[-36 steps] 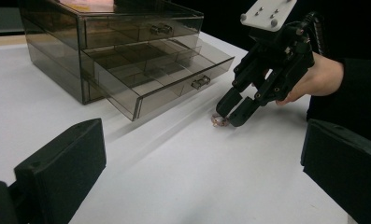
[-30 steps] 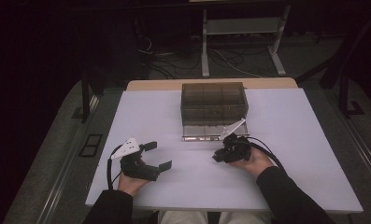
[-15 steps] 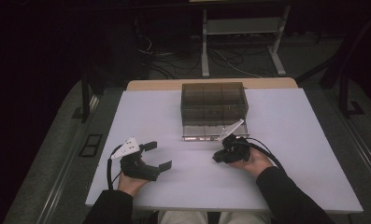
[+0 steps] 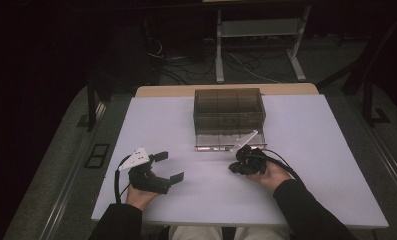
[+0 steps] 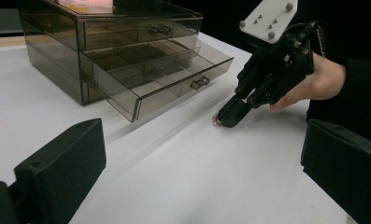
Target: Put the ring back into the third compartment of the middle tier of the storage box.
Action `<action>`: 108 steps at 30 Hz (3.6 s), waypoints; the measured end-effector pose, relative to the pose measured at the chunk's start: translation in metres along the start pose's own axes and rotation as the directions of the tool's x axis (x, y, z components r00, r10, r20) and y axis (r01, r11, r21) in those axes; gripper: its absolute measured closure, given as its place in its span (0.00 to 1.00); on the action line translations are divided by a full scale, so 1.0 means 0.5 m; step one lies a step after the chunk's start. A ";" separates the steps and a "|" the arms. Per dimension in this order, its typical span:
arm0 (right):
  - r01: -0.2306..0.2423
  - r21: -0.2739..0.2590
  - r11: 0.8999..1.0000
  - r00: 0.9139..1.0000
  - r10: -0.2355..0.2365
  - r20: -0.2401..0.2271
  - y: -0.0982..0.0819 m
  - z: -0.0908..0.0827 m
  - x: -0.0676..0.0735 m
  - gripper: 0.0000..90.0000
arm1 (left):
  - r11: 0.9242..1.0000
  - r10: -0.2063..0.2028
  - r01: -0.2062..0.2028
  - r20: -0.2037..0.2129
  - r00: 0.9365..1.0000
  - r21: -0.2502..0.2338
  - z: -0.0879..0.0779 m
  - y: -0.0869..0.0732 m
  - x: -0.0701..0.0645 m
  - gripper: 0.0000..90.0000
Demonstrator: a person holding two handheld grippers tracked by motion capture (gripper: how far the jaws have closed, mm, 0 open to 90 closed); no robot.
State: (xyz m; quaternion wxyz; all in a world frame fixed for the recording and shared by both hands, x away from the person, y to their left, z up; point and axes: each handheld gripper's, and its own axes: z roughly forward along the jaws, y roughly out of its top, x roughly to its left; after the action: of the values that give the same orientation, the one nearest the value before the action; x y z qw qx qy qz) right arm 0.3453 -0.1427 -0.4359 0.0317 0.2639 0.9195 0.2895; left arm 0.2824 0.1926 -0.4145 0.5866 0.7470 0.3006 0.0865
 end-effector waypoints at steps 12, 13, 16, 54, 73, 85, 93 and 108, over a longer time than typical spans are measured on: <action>-0.110 -0.045 0.993 0.991 0.106 -0.080 -0.012 -0.026 -0.022 0.97 | 1.000 0.000 0.000 0.003 1.000 0.002 -0.001 0.000 0.001 0.00; -0.106 -0.046 0.993 0.992 0.102 -0.076 -0.013 -0.028 -0.022 0.97 | 1.000 0.001 -0.001 0.003 1.000 0.002 -0.001 0.000 0.001 0.00; -0.118 -0.054 0.992 0.990 0.114 -0.084 -0.015 -0.032 -0.023 0.97 | 1.000 0.000 0.000 0.003 1.000 0.000 -0.002 0.001 0.001 0.00; -0.139 -0.192 0.971 0.984 0.113 -0.140 -0.003 -0.111 -0.019 0.97 | 1.000 -0.003 0.003 0.000 1.000 0.003 -0.002 0.000 0.001 0.00; -0.149 -0.232 0.961 0.985 0.123 -0.120 0.005 -0.146 -0.032 0.97 | 1.000 -0.006 0.006 -0.004 1.000 0.006 -0.002 -0.001 0.001 0.00; -0.144 -0.253 0.957 0.988 0.124 -0.093 0.017 -0.176 -0.048 0.97 | 1.000 -0.006 0.006 -0.005 1.000 0.006 -0.002 -0.002 0.001 0.00; -0.139 -0.255 0.957 0.990 0.125 -0.071 0.024 -0.189 -0.060 0.97 | 1.000 -0.007 0.007 -0.005 1.000 0.005 -0.002 -0.002 0.001 0.00; -0.160 -0.269 0.950 0.987 0.155 -0.038 0.030 -0.207 -0.093 0.97 | 1.000 -0.006 0.006 -0.006 1.000 0.005 -0.002 -0.002 0.001 0.00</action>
State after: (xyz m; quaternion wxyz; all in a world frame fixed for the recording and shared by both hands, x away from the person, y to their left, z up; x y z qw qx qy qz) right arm 0.3703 -0.2088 -0.3461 0.0368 0.3271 0.8474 0.4166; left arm 0.2821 0.1940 -0.4151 0.5841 0.7474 0.3048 0.0859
